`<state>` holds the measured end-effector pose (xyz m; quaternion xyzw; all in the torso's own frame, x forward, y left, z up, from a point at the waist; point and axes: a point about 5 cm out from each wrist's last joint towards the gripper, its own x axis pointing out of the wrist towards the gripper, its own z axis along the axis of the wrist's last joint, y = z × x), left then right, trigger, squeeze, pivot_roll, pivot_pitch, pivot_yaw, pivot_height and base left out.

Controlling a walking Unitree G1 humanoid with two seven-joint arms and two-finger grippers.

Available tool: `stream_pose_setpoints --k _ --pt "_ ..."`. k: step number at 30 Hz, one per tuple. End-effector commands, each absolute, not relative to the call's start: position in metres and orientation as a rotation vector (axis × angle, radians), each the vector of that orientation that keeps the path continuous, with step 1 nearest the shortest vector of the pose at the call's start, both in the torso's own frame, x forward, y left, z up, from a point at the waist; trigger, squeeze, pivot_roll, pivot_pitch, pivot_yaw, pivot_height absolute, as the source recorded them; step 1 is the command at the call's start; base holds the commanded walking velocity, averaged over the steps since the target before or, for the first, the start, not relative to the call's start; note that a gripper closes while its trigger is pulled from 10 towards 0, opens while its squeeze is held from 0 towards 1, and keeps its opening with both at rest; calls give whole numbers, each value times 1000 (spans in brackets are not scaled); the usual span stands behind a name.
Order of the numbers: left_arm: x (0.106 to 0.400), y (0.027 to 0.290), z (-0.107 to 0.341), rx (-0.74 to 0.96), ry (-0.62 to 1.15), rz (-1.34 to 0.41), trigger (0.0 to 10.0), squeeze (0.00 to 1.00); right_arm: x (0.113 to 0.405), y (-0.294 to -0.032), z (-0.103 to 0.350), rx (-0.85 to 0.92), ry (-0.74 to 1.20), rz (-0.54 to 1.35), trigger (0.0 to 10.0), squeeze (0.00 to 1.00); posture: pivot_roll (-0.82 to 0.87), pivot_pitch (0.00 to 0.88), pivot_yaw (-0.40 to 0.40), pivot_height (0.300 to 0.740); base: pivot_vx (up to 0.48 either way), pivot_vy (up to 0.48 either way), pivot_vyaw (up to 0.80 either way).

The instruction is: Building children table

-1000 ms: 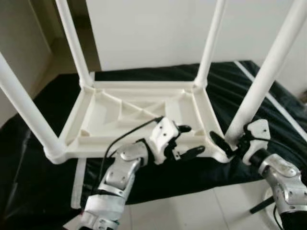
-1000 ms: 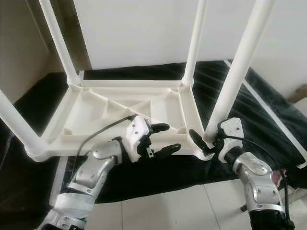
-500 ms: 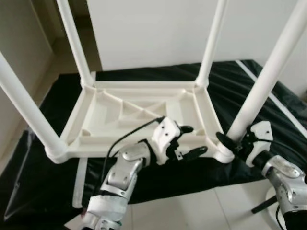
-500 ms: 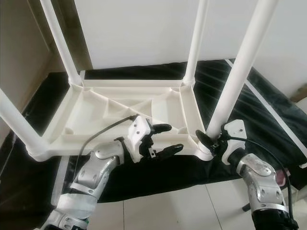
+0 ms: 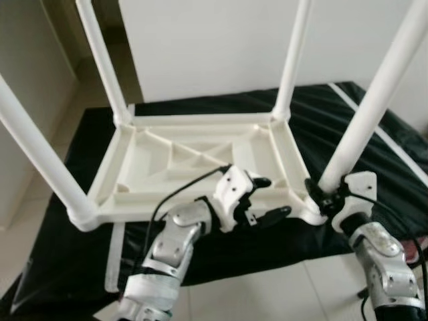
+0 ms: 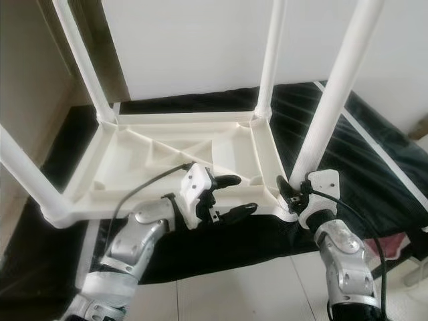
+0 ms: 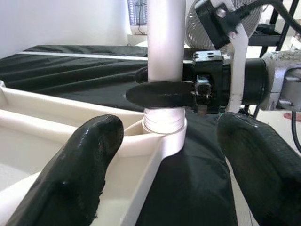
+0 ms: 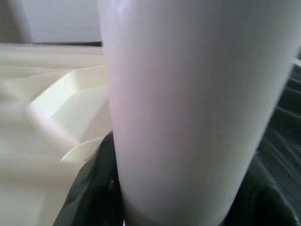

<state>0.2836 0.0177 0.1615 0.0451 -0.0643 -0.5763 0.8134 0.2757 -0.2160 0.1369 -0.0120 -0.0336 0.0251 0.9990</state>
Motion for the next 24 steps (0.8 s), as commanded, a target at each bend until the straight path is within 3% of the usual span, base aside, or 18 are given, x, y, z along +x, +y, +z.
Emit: stream_pose_setpoints --k 1,5,10,12,15,23,24 --pt "286 21 159 97 -126 -1176 10000 0 272 -215 131 58 -36 -84 10000 0 -35 0 40 740 0 0 0" --pt "288 27 158 105 -120 -1164 10000 0 273 -208 127 66 -17 -139 10000 0 -33 0 39 740 0 0 0" --pt "292 35 154 141 -108 -1114 10000 0 272 -194 115 158 35 -435 10000 0 -17 0 41 740 0 0 0" --pt "292 35 154 141 -108 -1114 10000 0 272 -194 115 158 35 -435 10000 0 -17 0 41 740 0 0 0" --pt "303 46 154 181 -103 -1055 10000 0 276 -169 114 216 30 -380 10000 0 -12 0 37 740 0 0 0" --pt "301 41 155 168 -117 -1066 10000 0 276 -180 125 157 -23 -360 10000 0 -13 0 13 740 0 0 0" --pt "299 39 153 167 -114 -1068 10000 0 275 -183 126 143 -36 -355 10000 694 -14 0 9 740 0 0 0"
